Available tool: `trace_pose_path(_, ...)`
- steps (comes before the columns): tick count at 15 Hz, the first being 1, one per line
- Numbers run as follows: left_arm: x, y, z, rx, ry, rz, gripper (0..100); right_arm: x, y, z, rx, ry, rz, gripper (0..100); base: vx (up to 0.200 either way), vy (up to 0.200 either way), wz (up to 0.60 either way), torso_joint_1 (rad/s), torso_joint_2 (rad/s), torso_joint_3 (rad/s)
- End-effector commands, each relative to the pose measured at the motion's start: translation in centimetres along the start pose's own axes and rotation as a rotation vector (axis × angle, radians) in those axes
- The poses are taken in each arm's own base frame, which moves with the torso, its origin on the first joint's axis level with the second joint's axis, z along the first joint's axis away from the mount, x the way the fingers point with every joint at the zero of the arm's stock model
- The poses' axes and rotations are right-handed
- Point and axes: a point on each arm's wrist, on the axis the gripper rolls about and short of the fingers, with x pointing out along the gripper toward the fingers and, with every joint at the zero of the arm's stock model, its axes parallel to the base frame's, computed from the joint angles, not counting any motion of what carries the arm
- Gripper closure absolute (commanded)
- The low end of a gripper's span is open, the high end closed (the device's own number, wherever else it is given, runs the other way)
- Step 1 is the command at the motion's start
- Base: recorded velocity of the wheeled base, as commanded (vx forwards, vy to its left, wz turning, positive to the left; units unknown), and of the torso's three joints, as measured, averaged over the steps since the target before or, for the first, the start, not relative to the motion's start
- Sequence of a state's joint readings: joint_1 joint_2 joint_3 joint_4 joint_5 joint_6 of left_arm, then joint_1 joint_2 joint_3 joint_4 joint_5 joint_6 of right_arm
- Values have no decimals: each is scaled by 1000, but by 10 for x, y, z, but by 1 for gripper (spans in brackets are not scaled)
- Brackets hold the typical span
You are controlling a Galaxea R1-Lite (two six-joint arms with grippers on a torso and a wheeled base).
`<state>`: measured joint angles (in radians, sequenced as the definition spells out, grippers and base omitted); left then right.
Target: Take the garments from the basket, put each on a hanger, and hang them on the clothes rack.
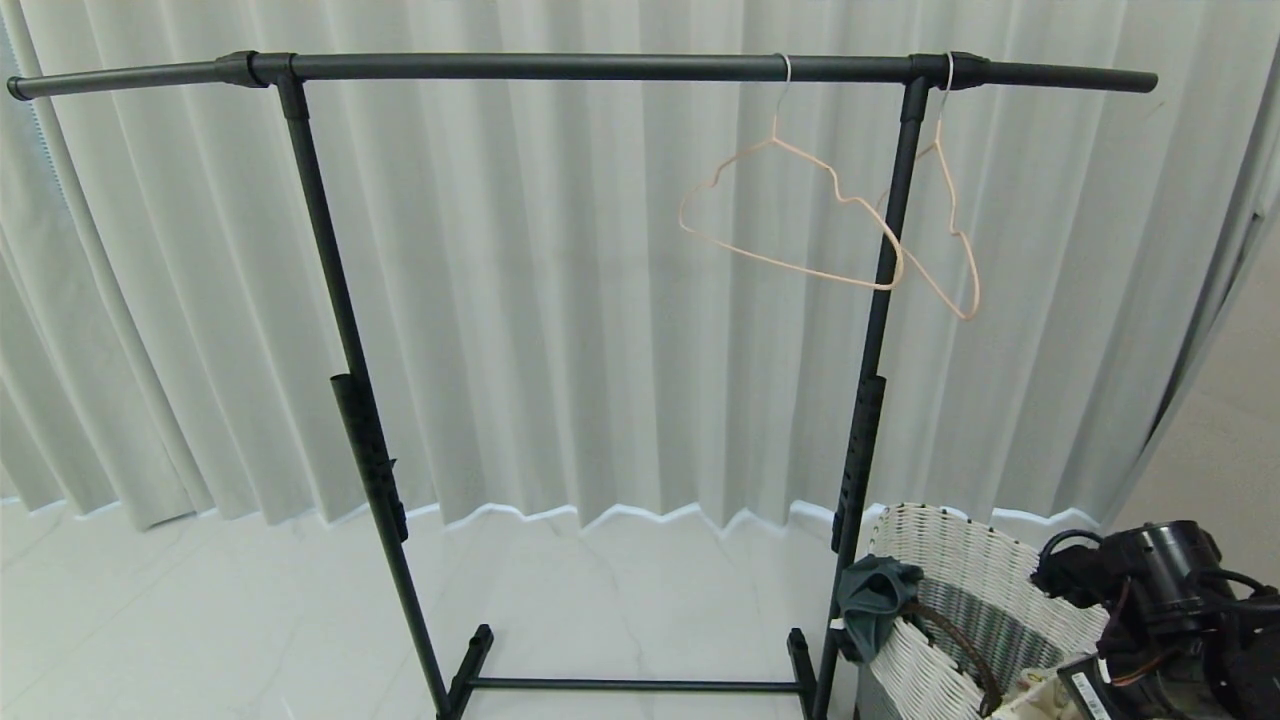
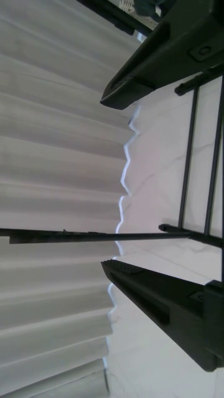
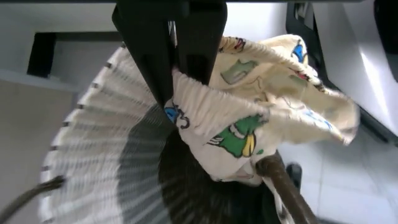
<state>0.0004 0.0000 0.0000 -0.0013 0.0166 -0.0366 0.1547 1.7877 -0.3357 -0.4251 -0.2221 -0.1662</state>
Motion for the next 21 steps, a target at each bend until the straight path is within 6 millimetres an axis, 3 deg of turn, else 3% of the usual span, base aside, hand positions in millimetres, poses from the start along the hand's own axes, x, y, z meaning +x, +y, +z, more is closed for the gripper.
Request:
trace_pose_path(1,0,0,0,0,0,1,0,-66,-11,9,16,-193,-9,100,0,0,0,0,0,0)
trace_pose_path(5,0,0,0,0,0,1,0,-157,-13,10,-52,-356,56,100,0,0,0,0,0,0)
trace_pose_path(9,0,0,0,7,0,1,0,-223,-18,-1,-162,-471,129,100,0,0,0,0,0,0)
trace_pose_path(12,0,0,0,6,0,1,0,-238,-25,-9,-221,-532,107,100,-67,0,0,1,1,1)
trace_pose_path(19,0,0,0,7,1,1,0,-241,-26,-12,-253,-551,99,100,-200,0,0,4,2,3)
trace_pose_path(21,0,0,0,9,0,1,0,-241,-26,-12,-256,-553,104,100,0,0,0,0,0,0)
